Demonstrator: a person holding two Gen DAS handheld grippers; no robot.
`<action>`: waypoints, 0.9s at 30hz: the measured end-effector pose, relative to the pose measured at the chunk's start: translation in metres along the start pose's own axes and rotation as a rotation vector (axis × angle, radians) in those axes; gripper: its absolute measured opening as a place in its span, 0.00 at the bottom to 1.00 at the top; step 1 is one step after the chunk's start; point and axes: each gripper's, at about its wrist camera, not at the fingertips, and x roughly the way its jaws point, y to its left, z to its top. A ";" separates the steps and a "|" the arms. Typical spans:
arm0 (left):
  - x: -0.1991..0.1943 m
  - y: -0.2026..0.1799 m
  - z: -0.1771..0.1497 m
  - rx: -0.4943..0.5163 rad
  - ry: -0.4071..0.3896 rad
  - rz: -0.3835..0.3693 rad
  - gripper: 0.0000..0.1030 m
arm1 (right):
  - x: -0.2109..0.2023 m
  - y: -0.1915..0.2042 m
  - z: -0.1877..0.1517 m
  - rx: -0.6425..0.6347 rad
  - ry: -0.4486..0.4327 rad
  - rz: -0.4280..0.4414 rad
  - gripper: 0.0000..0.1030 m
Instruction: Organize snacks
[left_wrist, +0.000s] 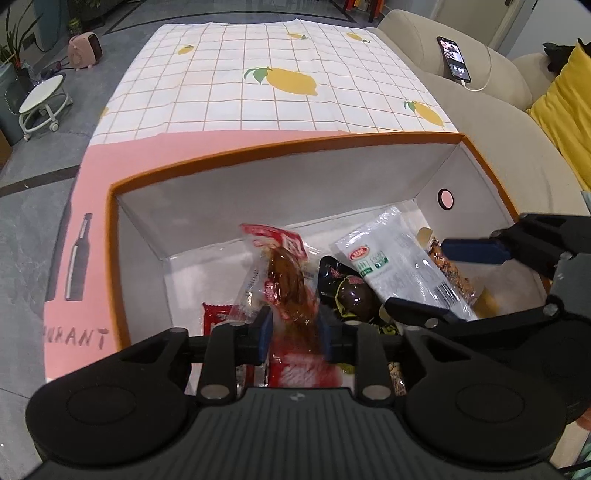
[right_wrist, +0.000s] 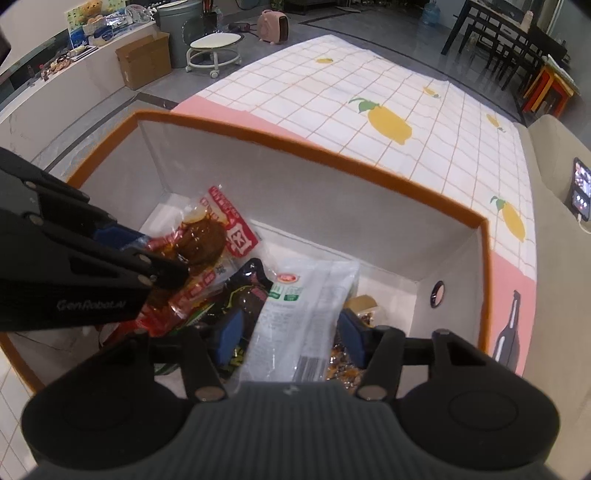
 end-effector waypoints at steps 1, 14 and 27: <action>-0.004 0.000 -0.001 0.001 -0.009 0.008 0.38 | -0.004 0.000 0.001 -0.001 -0.003 -0.002 0.61; -0.122 -0.017 -0.013 0.006 -0.290 0.075 0.52 | -0.116 0.000 0.002 0.073 -0.191 -0.066 0.70; -0.257 -0.068 -0.098 0.104 -0.754 0.224 0.70 | -0.284 0.028 -0.078 0.202 -0.563 -0.175 0.87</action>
